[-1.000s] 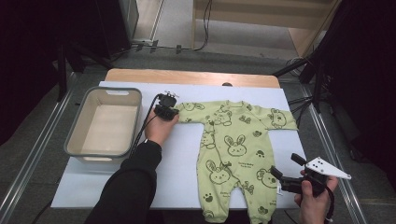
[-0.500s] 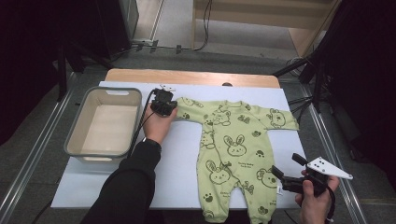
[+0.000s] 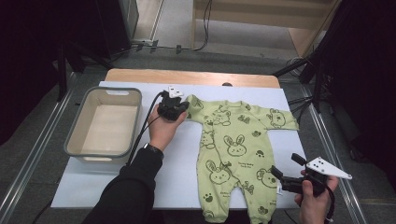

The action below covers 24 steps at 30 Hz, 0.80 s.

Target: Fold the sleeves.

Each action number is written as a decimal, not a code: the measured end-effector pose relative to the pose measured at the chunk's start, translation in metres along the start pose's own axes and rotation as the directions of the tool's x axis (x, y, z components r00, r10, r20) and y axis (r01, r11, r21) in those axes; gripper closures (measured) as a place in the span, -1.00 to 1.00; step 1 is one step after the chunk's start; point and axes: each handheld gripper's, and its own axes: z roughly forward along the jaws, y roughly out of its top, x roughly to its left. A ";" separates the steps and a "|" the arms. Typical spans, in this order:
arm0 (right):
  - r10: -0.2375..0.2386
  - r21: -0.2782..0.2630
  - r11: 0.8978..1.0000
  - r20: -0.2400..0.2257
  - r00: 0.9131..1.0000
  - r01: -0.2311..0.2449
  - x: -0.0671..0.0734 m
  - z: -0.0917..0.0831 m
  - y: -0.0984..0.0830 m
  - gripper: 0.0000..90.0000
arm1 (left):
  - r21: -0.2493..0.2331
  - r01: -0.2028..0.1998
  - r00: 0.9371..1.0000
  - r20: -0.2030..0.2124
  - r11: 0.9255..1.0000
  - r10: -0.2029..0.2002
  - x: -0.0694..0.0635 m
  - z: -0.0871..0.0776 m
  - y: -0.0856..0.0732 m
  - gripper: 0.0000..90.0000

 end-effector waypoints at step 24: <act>-0.003 0.000 1.000 -0.009 1.000 0.003 0.001 0.001 0.000 -1.00 | 0.022 -0.176 0.972 0.160 0.984 0.171 -0.072 0.006 -0.023 0.99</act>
